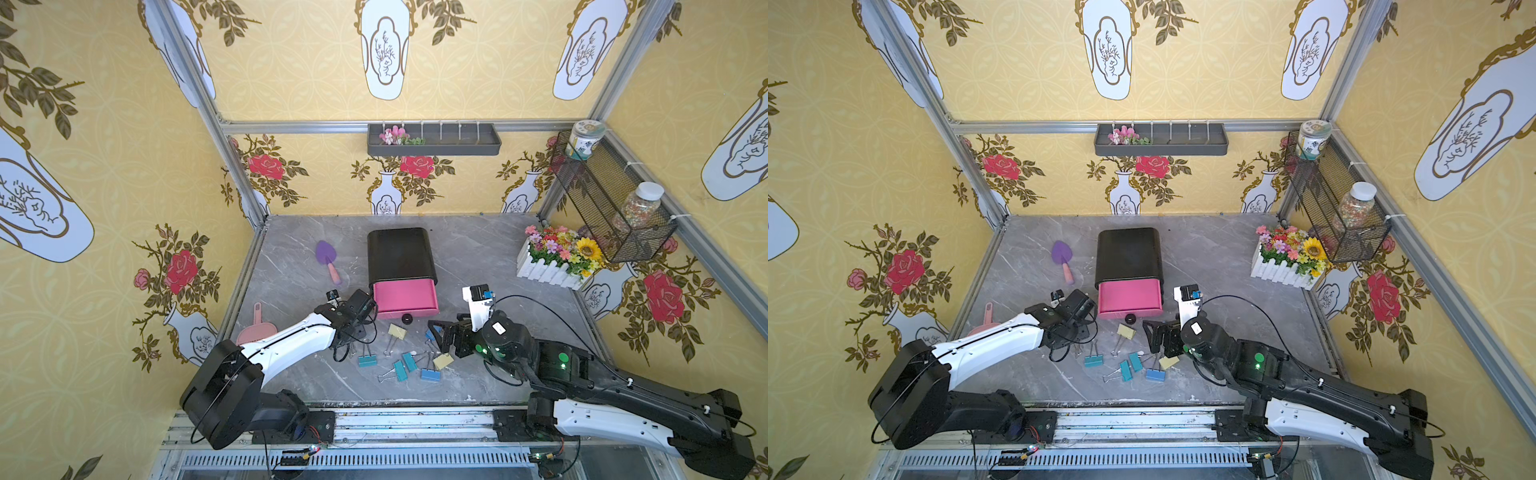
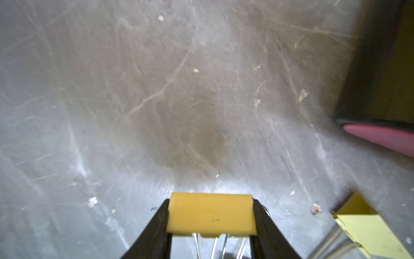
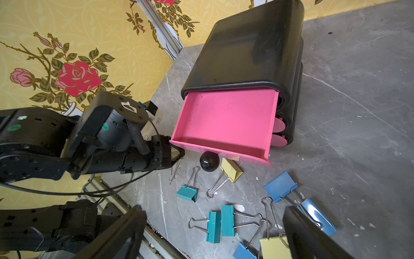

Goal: Put the binder clips in the drawer according to color
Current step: Pick up the binder clip at the center of the board, then place the binder clip in the drawer.

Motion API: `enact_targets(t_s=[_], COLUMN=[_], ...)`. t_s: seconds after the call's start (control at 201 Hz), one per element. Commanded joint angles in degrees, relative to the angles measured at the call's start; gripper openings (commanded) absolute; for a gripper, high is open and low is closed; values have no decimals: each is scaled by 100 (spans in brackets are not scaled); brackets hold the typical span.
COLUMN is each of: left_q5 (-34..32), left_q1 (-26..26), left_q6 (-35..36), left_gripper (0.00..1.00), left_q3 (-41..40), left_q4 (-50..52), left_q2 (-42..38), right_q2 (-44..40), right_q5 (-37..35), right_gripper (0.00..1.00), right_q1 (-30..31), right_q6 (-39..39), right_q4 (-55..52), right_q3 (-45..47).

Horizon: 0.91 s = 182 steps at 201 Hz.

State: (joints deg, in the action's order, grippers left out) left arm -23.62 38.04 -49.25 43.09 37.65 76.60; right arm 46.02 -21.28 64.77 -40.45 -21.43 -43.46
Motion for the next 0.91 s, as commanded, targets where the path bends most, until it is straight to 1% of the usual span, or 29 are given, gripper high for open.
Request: enact_targets(t_s=[0.0, 0.159, 0.289, 0.558, 0.727, 0.901], left_q5=[247, 559, 668, 826, 1003, 1321], left_q1=[-101, -166, -166, -270, -348, -368], left_q6=[209, 310, 370, 477, 608, 750], left_gripper=[22, 16, 14, 9, 8, 8], left_q3=[136, 510, 784, 1484, 2248, 3226], left_q4=[451, 760, 1027, 1600, 2109, 2472], left_q2=[-130, -107, -102, -395, -497, -293], right_q2=[12, -21, -39, -67, -76, -124], right_q5=[-60, -69, -60, -43, -26, 1], right_gripper=[99, 99, 99, 99, 99, 99], right_q1=[-26, -47, -78, -129, -195, -250], right_q6=[113, 172, 197, 263, 358, 406], right_q4=[91, 65, 38, 13, -40, -40], right_q3=[-73, -108, -126, -164, -250, -292])
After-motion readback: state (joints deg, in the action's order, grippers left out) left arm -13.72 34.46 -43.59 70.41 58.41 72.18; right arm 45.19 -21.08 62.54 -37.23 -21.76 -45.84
